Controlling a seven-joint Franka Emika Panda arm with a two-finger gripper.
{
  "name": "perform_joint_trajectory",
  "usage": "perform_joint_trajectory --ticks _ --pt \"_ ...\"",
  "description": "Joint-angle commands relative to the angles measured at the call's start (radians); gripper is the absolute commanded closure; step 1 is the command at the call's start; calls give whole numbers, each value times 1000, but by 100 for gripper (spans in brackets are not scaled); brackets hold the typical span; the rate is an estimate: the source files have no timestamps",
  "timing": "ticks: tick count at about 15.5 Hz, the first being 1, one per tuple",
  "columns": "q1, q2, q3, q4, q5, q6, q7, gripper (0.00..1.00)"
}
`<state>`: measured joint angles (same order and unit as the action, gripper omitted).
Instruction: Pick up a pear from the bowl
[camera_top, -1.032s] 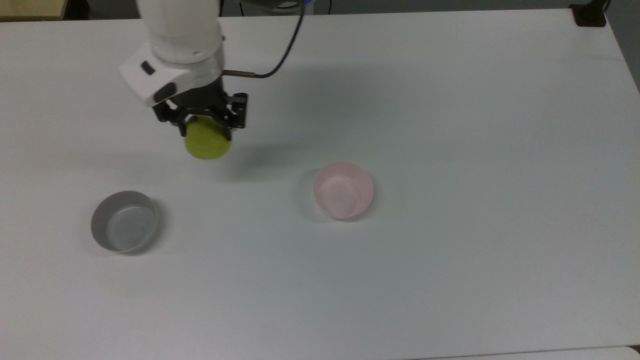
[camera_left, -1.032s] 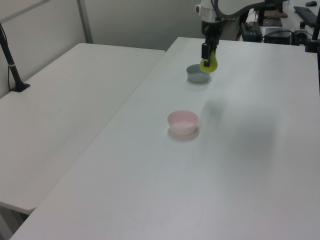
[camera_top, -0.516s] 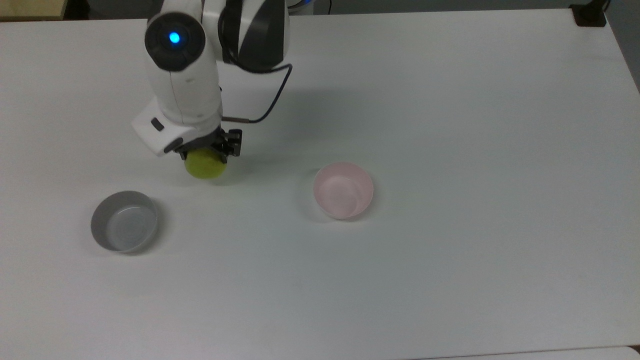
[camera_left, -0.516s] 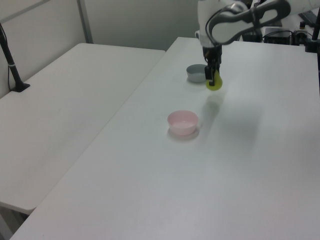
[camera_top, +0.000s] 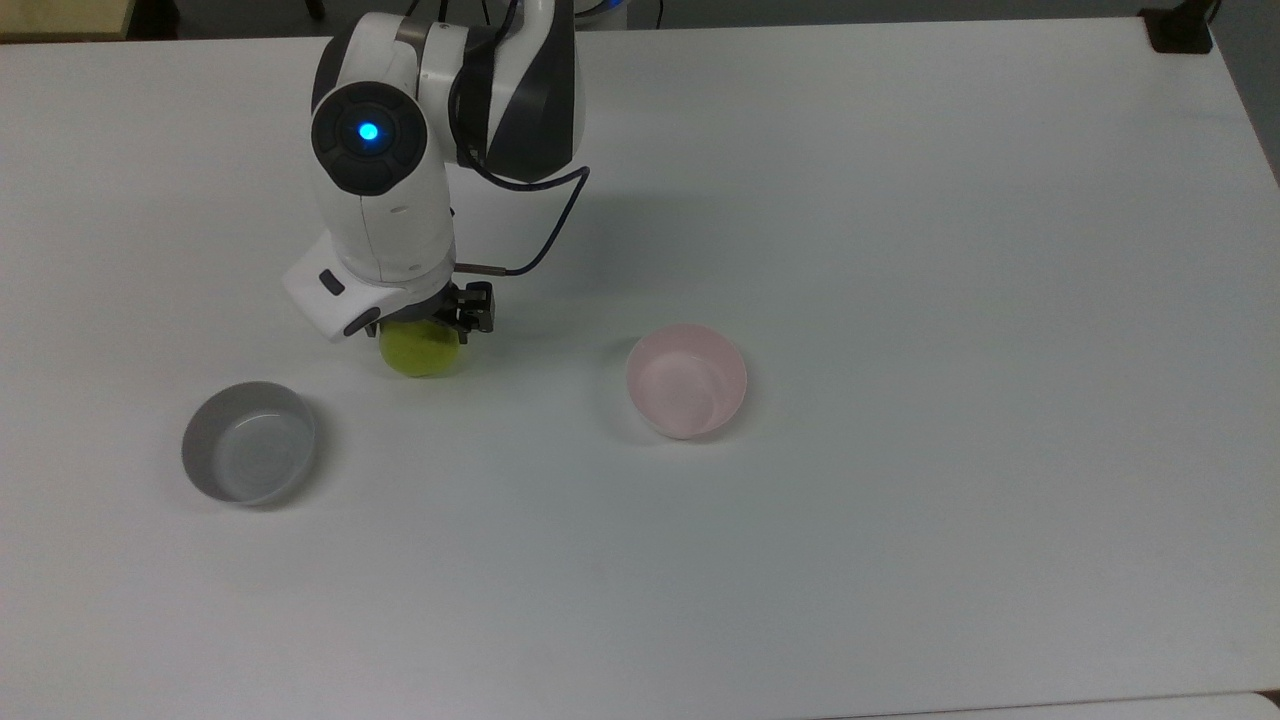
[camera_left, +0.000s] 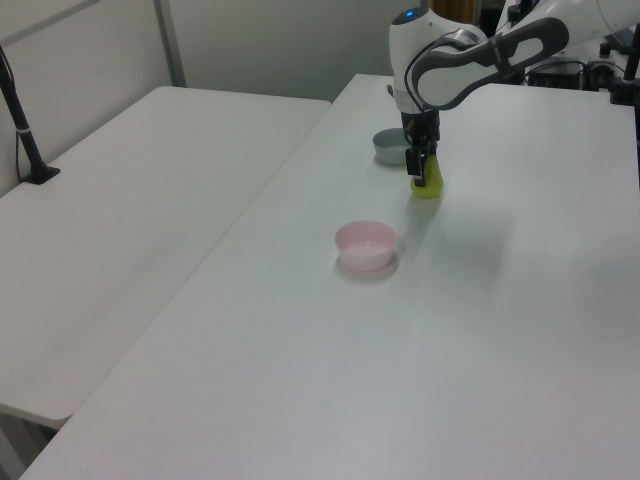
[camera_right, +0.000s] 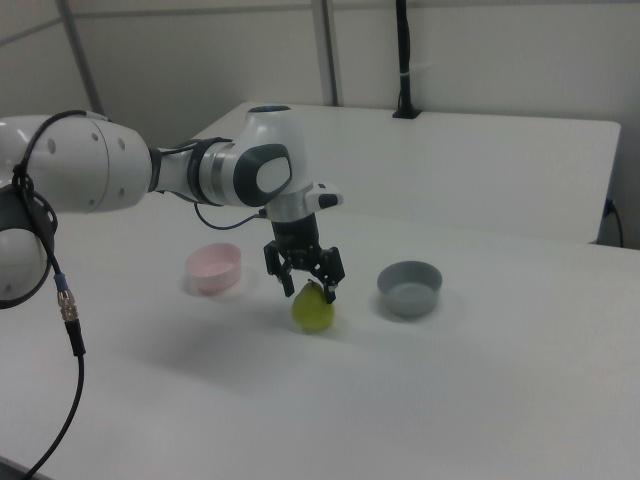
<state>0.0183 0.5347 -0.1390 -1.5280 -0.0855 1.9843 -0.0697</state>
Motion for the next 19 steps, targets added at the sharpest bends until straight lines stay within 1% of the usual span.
perform_joint_trajectory --ticks 1,3,7,9,10,14,19 --pt "3 -48 1 -11 -19 -27 15 0" --pt "2 -99 1 -9 -17 -59 14 0" --pt "2 -251 1 -4 1 -191 19 0" --pt "2 -338 1 -4 32 -283 18 0" --pt "0 -366 1 -11 42 -307 13 0" --pt "0 -438 1 -46 52 -347 -18 0" --pt "-1 -438 -4 -44 52 -375 -7 0"
